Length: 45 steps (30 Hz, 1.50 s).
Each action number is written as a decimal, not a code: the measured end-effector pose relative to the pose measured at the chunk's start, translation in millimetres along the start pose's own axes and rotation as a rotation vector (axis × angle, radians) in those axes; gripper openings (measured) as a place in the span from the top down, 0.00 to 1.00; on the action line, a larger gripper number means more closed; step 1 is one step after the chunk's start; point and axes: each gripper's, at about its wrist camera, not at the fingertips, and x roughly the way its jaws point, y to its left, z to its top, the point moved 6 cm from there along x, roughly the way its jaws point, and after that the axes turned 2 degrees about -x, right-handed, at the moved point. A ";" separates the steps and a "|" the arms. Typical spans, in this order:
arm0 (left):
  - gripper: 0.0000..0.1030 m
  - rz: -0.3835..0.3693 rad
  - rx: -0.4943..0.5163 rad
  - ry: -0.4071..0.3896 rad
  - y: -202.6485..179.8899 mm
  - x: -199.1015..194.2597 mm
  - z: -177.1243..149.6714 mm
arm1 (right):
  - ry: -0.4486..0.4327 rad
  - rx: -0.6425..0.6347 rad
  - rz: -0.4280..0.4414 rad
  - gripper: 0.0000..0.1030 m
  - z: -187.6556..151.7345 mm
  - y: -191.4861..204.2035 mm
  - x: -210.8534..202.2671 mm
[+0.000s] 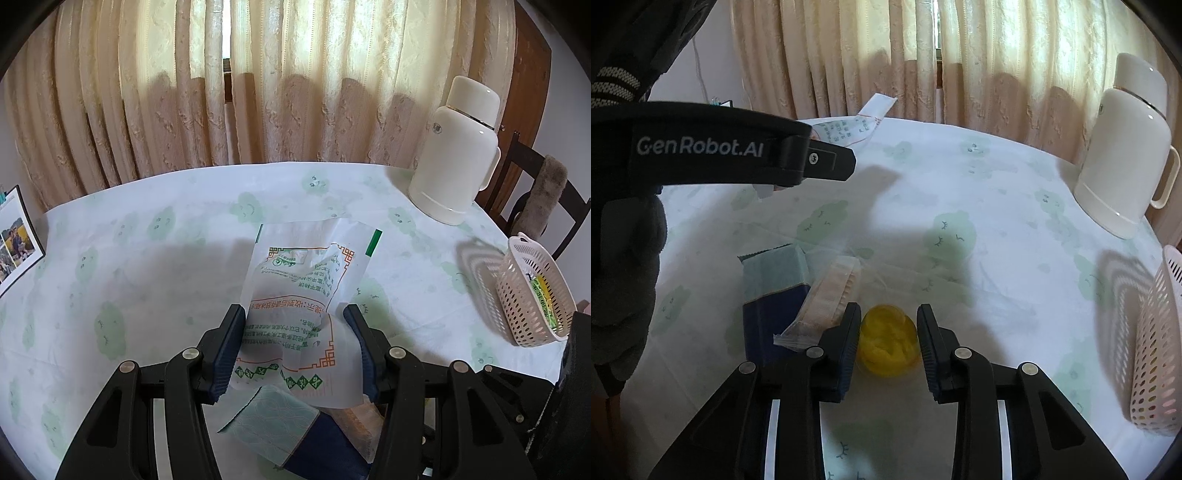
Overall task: Organize snacks
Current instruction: 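Lower the open right gripper around the yellow jelly cup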
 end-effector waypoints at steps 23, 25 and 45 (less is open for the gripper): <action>0.51 0.004 0.014 0.011 -4.7 7.4 -3.2 | -0.123 0.089 -0.161 0.69 14.4 -41.6 -47.0; 0.51 0.004 0.020 0.013 -7.1 8.1 -4.0 | -0.139 0.094 -0.181 0.75 16.5 -46.4 -52.3; 0.51 -0.004 0.028 0.023 -17.6 12.6 -8.1 | -0.109 0.373 -0.014 0.66 3.4 -108.5 -47.4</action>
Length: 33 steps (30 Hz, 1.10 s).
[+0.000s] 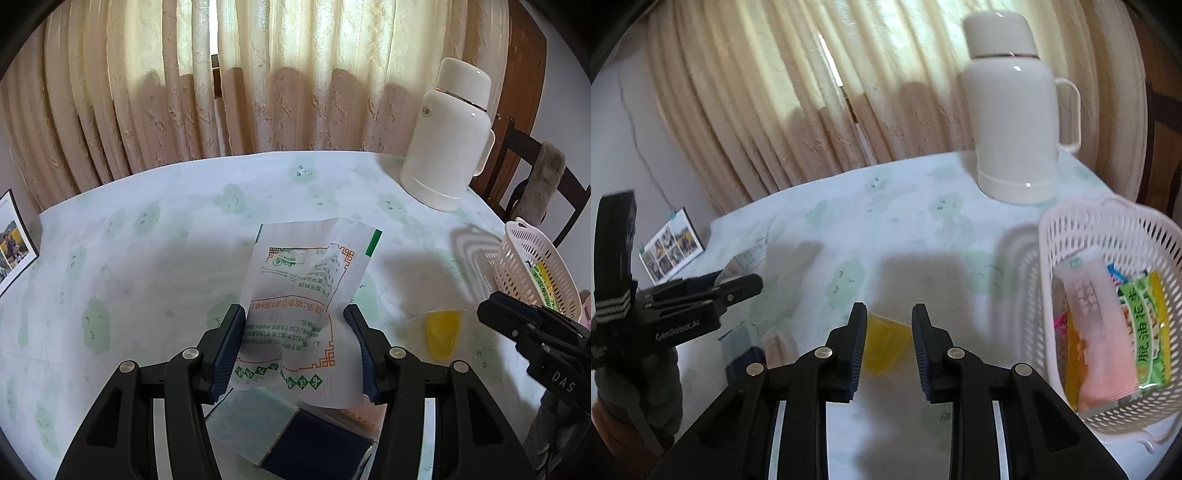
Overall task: Organize snacks
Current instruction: 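Lower the open right gripper around the yellow jelly cup, then close the right gripper on the jelly cup and lift it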
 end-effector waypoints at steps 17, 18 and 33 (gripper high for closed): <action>0.51 -0.013 0.000 -0.004 1.6 -3.8 1.0 | 0.124 -0.176 -0.083 0.66 -23.5 26.0 54.4; 0.51 -0.013 0.000 -0.004 1.5 -3.9 1.0 | 0.119 -0.179 -0.085 0.66 -23.5 26.5 53.8; 0.51 -0.002 0.010 0.003 -4.8 -2.1 -1.4 | -0.086 -0.228 -0.208 0.66 3.4 31.6 -11.8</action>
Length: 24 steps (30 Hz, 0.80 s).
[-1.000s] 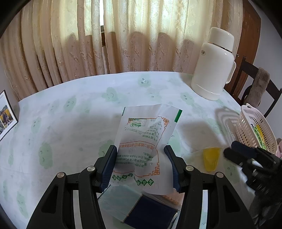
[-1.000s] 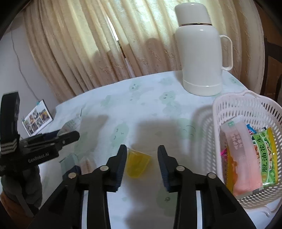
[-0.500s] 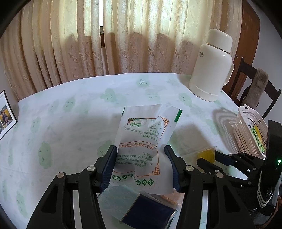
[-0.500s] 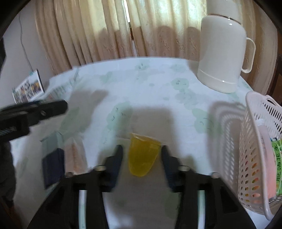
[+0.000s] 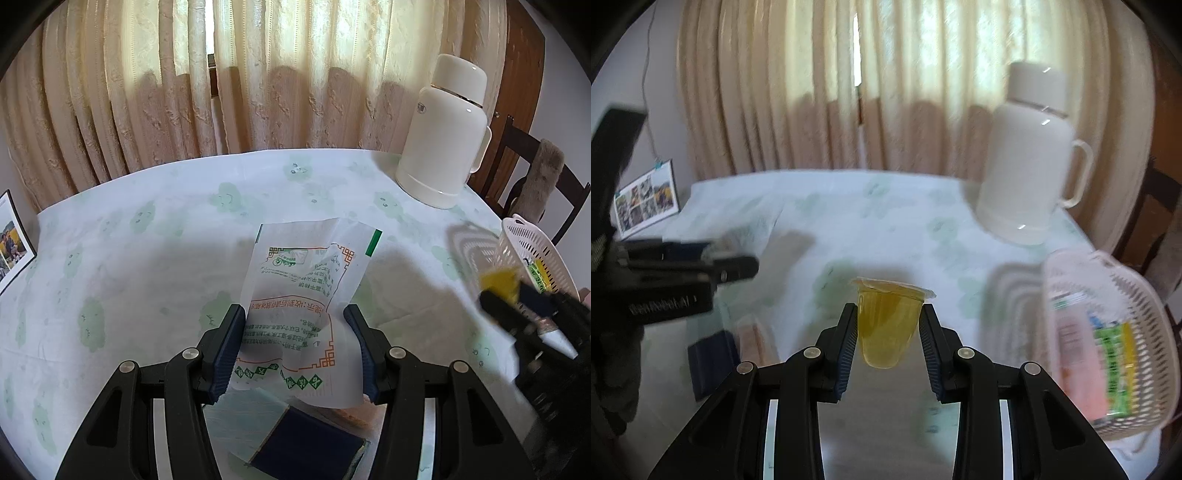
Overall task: Organize snacks
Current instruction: 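Close the right gripper on the jelly cup and lift it, then carry the jelly cup into the pink basket and open the right gripper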
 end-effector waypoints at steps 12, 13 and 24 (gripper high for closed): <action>0.51 -0.006 0.023 0.007 -17.2 2.2 -5.0 | -0.057 0.094 -0.144 0.66 12.5 -54.5 -29.6; 0.51 -0.007 0.025 0.008 -18.5 2.2 -5.7 | -0.058 0.102 -0.149 0.66 11.1 -57.9 -31.2; 0.51 -0.015 0.041 0.010 -34.1 0.6 -7.3 | -0.062 0.140 -0.220 0.66 6.7 -84.1 -41.0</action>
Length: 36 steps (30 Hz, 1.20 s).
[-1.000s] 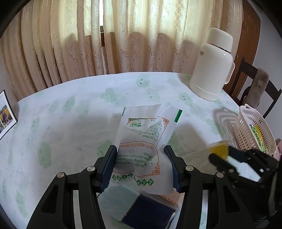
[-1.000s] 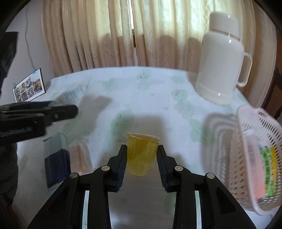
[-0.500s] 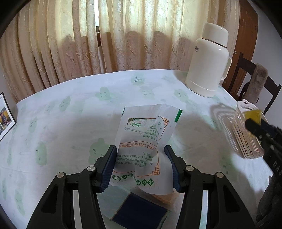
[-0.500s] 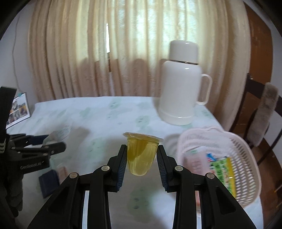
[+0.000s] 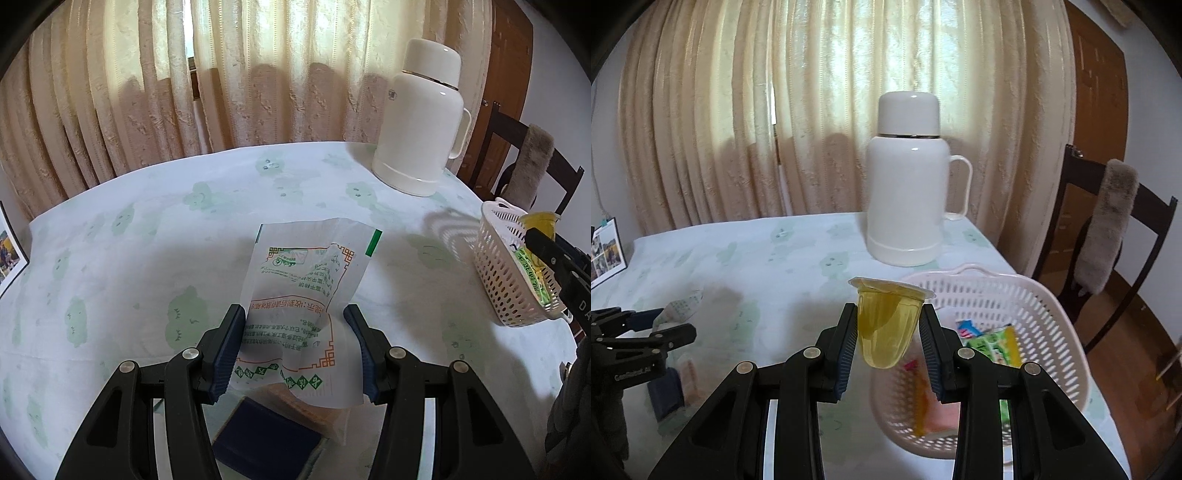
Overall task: Organize snacks
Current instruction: 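Carry the jelly cup into the pink basket and open the right gripper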
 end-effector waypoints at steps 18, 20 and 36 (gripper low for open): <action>0.51 -0.040 0.099 -0.026 -57.4 -3.0 20.0 | 0.006 0.058 -0.083 0.65 -4.3 -32.5 1.2; 0.51 -0.046 0.106 -0.030 -61.7 -3.5 22.8 | 0.010 0.075 -0.086 0.59 -4.3 -37.4 2.4; 0.51 -0.110 0.181 -0.044 -112.6 -1.4 36.1 | -0.035 0.209 -0.144 0.45 0.7 -76.8 -9.2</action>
